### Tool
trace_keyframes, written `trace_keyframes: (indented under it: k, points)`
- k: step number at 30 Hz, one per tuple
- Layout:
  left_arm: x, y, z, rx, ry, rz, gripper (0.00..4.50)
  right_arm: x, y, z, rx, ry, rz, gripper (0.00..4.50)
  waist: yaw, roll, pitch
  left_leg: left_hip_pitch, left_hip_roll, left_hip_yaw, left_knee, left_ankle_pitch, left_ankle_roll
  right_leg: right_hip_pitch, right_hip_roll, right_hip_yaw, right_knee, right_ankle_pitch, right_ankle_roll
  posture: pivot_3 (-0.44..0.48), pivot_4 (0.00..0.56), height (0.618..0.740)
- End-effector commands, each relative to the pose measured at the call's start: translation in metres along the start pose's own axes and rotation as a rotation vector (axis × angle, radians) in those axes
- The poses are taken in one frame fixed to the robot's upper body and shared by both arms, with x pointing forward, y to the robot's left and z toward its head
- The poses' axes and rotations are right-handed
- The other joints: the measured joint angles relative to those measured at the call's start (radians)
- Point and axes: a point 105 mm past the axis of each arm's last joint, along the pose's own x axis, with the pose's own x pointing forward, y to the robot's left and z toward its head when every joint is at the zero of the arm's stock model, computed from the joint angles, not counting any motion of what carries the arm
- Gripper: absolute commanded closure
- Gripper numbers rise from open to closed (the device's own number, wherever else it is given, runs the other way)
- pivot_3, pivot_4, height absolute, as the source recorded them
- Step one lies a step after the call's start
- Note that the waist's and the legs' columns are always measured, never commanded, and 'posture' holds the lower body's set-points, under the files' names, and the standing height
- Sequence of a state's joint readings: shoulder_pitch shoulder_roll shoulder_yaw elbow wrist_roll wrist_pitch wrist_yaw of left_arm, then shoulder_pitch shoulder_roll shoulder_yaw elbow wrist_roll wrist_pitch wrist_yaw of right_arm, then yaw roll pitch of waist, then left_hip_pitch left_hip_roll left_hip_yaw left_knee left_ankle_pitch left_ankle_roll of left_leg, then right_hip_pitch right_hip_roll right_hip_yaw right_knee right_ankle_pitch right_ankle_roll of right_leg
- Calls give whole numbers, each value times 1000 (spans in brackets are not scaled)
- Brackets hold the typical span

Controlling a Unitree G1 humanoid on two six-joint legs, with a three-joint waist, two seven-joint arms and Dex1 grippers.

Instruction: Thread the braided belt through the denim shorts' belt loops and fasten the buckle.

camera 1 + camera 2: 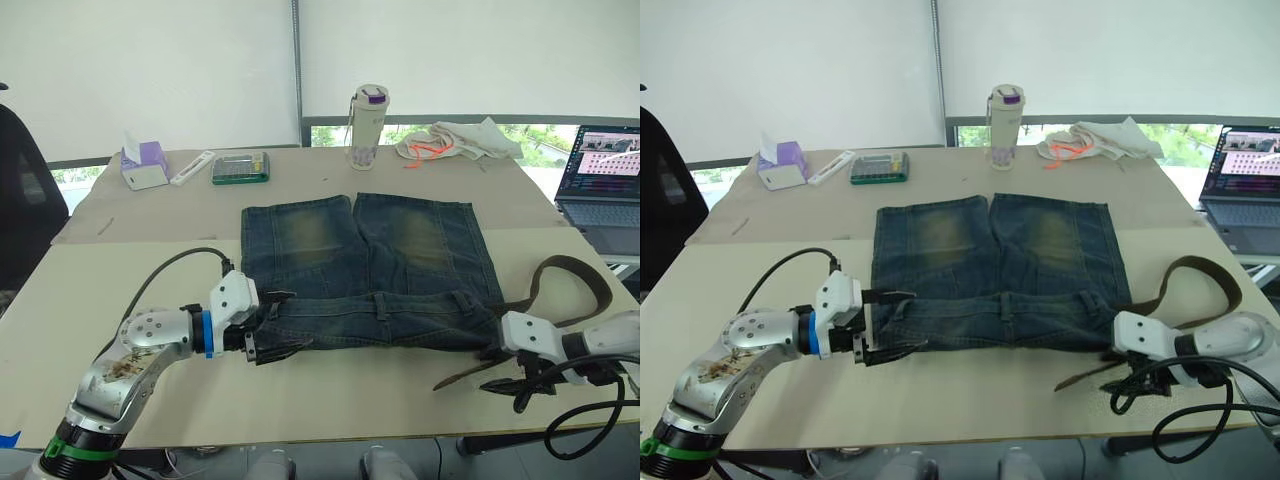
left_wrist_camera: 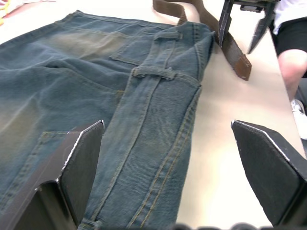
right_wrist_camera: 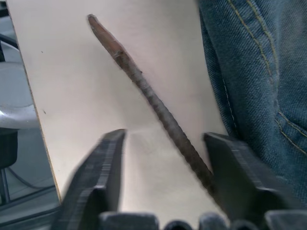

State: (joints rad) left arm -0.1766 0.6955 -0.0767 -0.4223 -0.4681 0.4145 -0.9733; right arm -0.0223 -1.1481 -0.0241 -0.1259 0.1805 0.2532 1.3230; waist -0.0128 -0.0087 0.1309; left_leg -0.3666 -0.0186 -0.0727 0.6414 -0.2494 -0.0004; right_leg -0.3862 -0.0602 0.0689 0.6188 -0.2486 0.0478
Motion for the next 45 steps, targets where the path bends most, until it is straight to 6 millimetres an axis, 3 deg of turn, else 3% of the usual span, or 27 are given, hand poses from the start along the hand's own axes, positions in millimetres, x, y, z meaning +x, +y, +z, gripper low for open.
trace_keyframes:
  k: [1, 3, 5, 6, 8, 10, 13, 18, 23, 32, 36, 45]
  points:
    - [8, -3, 11, 36, -37, -36, 0, -8, -4, 8, -44, -16, 0, 3248, 2, 0, 0, 0, 0, 0, 0, 0, 0, 0, 0, 0, 0, 0, 0, 0, 150, 740]
    - [13, -7, 12, 13, -38, -66, 0, -10, -4, 14, -45, -38, 5, 4030, 2, 0, 0, 0, 0, 0, 0, 0, 0, 0, 0, 0, 0, 0, 0, 0, 150, 740]
    - [13, -11, 9, -38, -21, -103, 0, -14, -7, 26, -29, -97, 2, 4456, 1, 0, 0, 0, 0, 0, 0, 0, 0, 0, 0, 0, 0, 0, 0, 0, 150, 740]
    - [11, -13, 7, -66, -3, -124, 0, -17, -8, 32, -25, -125, -2, 4456, 0, 0, 0, 0, 0, 0, 0, 0, 0, 0, 0, 0, 0, 0, 0, 0, 150, 740]
    - [-1, 7, 4, -95, 18, -86, 0, -25, -11, 46, -17, -178, -5, 4456, -4, 0, 0, 0, 0, 0, 0, 0, 0, 0, 1, 0, 1, 0, 0, 0, 150, 740]
    - [-9, 37, 11, -82, -20, 3, 0, -34, -13, 60, 2, -240, -2, 4456, -2, 0, 0, 1, -1, -1, 0, 0, 0, -1, 1, 0, 4, 0, 0, 0, 150, 740]
    - [-3, 57, 29, -53, -106, 27, 0, -41, -17, 80, 39, -340, 6, 4456, 0, -1, 0, 1, -1, -1, 2, 0, 0, -1, 2, -1, 4, 0, 0, 0, 150, 740]
    - [37, 39, 60, -78, -278, -153, 0, -45, -28, 110, 21, -431, 30, 4456, 3, -1, 0, -2, -2, -1, 2, 0, 0, 0, -2, -1, 1, 0, 1, 0, 150, 740]
    - [71, 26, 75, -242, -432, -284, 0, -40, -35, 143, -8, -549, 64, 4456, 1, -2, 1, -2, -2, -2, 3, 0, 0, -1, 0, -1, 1, 1, 2, 0, 150, 740]
    - [100, 6, 73, -316, -462, -366, 0, -34, -28, 147, -15, -556, 88, 4456, 1, -2, 1, -2, -3, -2, 3, 0, 0, -1, 0, -1, 3, 1, 2, 0, 150, 740]
    - [100, 5, 73, -329, -478, -363, 1134, -34, -26, 148, -18, -562, 86, 4500, 0, -2, 1, -1, -3, -2, 3, 0, 0, -1, 0, -1, 3, 1, 2, 0, 150, 740]
    - [101, 9, 74, -342, -500, -325, 4250, -35, -30, 144, -27, -551, 32, 4500, 1, -2, 1, -1, -3, -2, 3, 0, 0, -1, 0, -1, 3, 1, 2, 0, 150, 740]
